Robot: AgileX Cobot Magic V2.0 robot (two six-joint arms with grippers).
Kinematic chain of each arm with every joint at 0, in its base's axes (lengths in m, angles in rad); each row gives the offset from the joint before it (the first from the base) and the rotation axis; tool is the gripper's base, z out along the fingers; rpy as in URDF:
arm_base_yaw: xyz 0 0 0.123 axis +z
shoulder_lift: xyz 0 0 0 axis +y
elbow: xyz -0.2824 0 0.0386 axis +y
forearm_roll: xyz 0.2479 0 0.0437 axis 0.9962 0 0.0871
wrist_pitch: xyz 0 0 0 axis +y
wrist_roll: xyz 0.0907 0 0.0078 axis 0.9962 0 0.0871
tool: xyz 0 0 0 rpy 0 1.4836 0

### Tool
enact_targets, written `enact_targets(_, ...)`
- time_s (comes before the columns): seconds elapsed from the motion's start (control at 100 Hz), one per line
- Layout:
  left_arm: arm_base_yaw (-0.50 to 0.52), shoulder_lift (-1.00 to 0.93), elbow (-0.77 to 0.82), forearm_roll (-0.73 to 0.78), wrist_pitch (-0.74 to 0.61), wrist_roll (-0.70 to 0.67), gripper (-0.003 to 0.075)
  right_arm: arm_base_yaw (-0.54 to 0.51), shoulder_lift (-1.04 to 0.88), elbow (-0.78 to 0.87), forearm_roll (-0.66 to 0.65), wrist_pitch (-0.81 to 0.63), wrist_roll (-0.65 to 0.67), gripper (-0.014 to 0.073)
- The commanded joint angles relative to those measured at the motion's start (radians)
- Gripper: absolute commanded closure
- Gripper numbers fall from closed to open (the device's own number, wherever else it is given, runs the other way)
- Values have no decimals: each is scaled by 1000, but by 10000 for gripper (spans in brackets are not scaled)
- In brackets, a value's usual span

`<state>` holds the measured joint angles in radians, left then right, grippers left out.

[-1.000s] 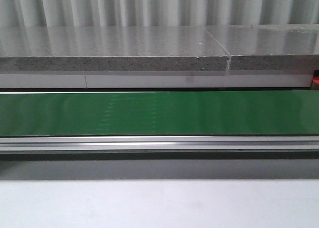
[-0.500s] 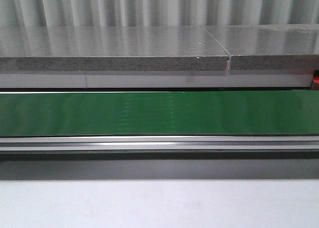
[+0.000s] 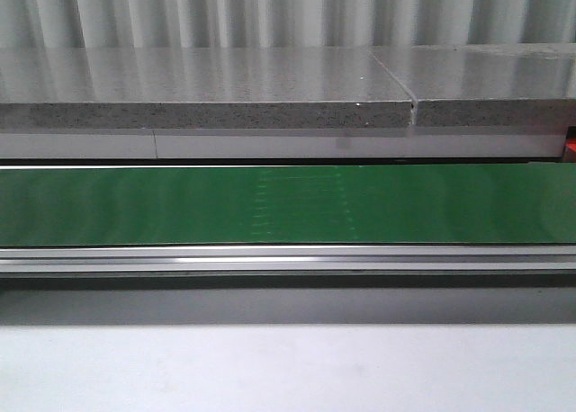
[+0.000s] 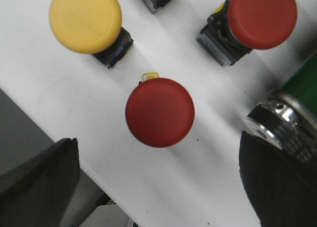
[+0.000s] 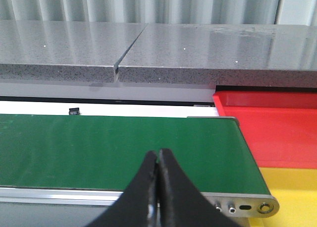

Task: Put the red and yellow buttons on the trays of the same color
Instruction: 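Close the left gripper around the red push-button's base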

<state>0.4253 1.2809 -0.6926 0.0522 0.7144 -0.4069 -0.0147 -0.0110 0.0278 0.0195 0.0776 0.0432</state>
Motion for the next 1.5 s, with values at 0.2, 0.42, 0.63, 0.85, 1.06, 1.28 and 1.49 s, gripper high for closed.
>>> enact_targets(0.2,16,55,-42,-11,-61,1,104,2,-14,-5,-11,-78,-1,661)
enact_targets(0.42,79,90,-42,-31,-65,27,104,2,-14,-5,-11,-78,-1,661)
enact_targets(0.63,79,99,-42,-70,-85,60,108,2,-14,-5,-11,-78,-1,661)
enact_targets(0.85,79,153,-42,-74,-83,61,211,2,-14,-5,-11,-78,-1,661)
enact_targets(1.06,79,159,-42,-74,-98,61,419,2,-14,-5,-11,-78,-1,661)
enact_targets(1.28,79,146,-42,-74,-92,66,698,2,-14,-5,-11,-78,-1,661)
enact_targets(1.49,77,66,-42,-81,-38,83,740,2,-14,-5,-11,-78,-1,661)
